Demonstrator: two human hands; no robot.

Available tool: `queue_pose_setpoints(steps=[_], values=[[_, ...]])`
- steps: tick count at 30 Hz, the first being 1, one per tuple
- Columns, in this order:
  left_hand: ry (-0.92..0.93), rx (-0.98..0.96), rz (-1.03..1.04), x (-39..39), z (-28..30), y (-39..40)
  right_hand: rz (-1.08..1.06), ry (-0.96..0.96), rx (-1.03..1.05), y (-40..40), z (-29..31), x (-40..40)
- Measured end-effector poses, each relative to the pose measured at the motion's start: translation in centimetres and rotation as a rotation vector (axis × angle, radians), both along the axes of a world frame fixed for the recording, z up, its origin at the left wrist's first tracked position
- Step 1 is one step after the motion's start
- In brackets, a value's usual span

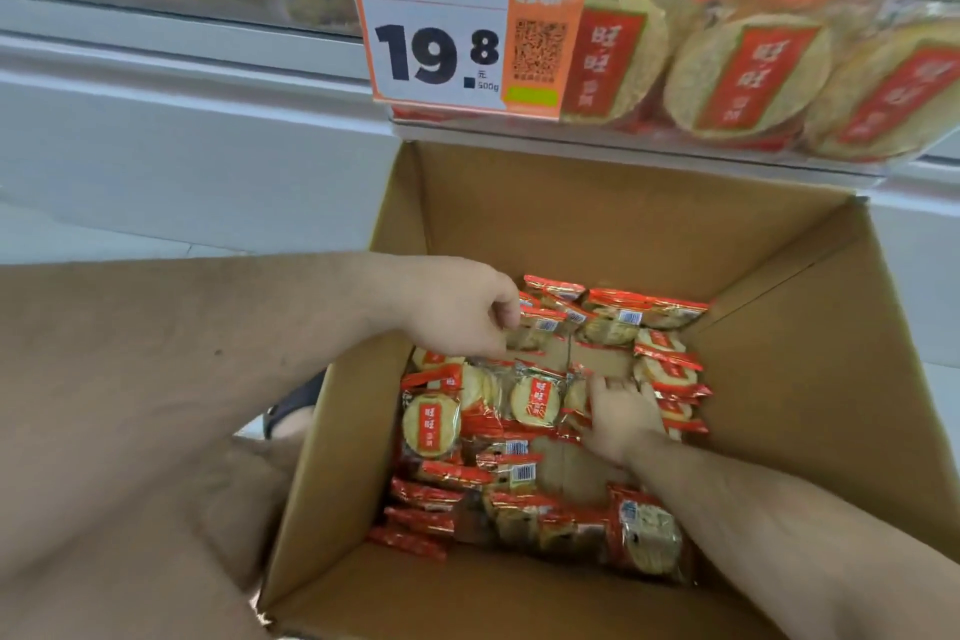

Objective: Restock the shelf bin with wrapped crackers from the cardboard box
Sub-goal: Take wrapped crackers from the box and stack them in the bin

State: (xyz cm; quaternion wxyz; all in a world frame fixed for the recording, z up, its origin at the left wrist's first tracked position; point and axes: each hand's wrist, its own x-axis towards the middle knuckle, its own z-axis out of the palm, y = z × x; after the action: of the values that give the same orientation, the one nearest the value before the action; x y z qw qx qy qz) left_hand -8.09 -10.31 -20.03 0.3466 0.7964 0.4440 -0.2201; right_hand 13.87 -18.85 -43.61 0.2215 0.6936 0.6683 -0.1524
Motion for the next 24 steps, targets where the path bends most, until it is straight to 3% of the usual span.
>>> queue_pose_setpoints(steps=[3,6,11,14,16,19,21,24], values=[[-0.010,-0.018,0.072,-0.2,-0.6,0.3,-0.092,0.173,0.118,0.8,2.9,-0.3],[-0.056,-0.097,0.309,-0.2,-0.5,0.3,-0.206,0.397,0.359,1.0,7.9,-1.9],[-0.227,-0.438,0.750,0.7,0.6,-0.5,-0.053,0.814,0.730,0.7,14.8,-5.4],[-0.346,-0.419,0.811,1.4,0.4,-0.3,0.066,0.962,0.800,0.3,16.9,-6.8],[-0.376,-0.303,0.779,1.4,-0.1,0.1,0.111,1.013,0.723,-0.2,16.2,-6.1],[-0.309,-0.139,0.640,1.1,-0.4,0.4,-0.112,0.916,0.442,-0.9,12.9,-4.2],[-0.274,-0.143,0.562,0.9,-0.6,0.3,-0.151,0.656,-0.010,-1.4,9.7,-2.8],[-0.222,-0.172,0.477,0.7,-1.0,0.0,-0.009,0.434,-0.608,-2.7,5.6,-1.4]])
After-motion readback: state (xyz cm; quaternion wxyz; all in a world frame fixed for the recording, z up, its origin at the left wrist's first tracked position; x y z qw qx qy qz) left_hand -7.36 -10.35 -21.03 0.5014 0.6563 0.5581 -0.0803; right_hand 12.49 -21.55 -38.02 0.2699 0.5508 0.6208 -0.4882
